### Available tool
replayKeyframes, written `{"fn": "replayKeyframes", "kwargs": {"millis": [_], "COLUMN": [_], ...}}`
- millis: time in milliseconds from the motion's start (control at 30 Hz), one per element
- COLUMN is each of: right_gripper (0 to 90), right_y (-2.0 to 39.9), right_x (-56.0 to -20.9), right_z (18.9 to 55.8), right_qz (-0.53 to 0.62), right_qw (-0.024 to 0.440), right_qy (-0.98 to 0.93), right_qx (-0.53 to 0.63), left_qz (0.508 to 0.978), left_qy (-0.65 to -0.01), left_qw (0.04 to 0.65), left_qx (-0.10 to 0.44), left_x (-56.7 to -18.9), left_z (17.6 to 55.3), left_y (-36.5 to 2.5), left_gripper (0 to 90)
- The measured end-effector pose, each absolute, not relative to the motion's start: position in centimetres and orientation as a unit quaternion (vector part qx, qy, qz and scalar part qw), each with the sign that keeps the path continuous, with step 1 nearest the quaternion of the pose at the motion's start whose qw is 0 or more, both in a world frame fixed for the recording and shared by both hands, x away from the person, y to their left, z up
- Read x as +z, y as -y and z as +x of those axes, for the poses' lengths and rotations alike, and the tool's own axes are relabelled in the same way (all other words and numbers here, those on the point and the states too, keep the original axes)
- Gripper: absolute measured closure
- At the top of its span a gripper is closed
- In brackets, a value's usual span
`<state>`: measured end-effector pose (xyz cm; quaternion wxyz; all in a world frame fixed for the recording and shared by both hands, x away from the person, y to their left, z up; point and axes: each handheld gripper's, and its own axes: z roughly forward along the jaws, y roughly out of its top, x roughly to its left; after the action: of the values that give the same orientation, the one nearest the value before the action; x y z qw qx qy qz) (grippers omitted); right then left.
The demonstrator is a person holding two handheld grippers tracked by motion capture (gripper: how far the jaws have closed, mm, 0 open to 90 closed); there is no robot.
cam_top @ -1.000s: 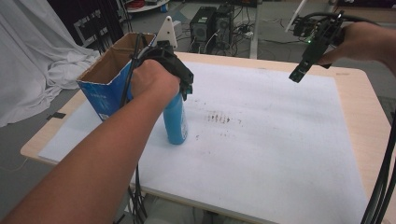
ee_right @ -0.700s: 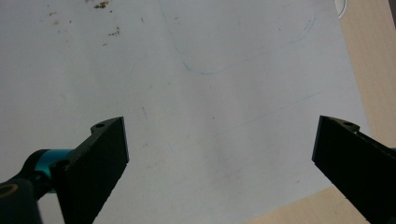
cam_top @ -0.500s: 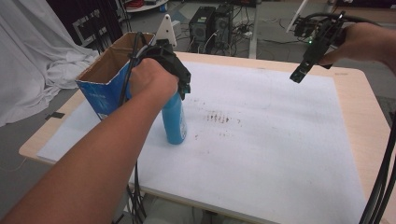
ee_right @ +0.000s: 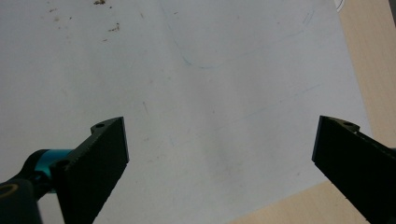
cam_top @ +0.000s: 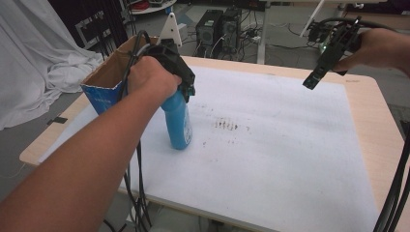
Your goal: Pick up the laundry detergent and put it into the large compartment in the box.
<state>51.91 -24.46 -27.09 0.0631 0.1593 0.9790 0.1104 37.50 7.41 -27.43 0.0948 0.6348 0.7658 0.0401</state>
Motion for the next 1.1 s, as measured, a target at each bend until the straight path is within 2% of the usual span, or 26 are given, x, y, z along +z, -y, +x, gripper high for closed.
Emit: {"fn": "replayKeyframes", "kwargs": {"millis": [333,600,767,1100], "right_gripper": [2.8,2.8,2.8,2.8], "right_y": [25.0,25.2,25.1,24.8], "right_x": [-26.6,-26.1,-25.9,-25.5], "right_z": [51.5,51.0,50.6,50.2], "right_qz": [0.164,0.167,0.168,0.17], "right_qw": [0.067,0.071,0.072,0.076], "right_qy": [-0.978,-0.978,-0.978,-0.977], "right_qx": [0.107,0.106,0.102,0.102], "left_qz": [0.677,0.733,0.777,0.835], "left_qy": [-0.729,-0.672,-0.618,-0.534], "left_qw": [0.092,0.105,0.117,0.133], "left_qx": [0.037,0.015,0.02,0.018], "left_x": [-24.6,-22.1,-20.1,-17.8], "left_z": [37.8,37.9,37.7,37.4], "left_y": [-8.0,-8.7,-9.0,-8.9], "left_gripper": [37.8,37.8,37.8,37.9]}}
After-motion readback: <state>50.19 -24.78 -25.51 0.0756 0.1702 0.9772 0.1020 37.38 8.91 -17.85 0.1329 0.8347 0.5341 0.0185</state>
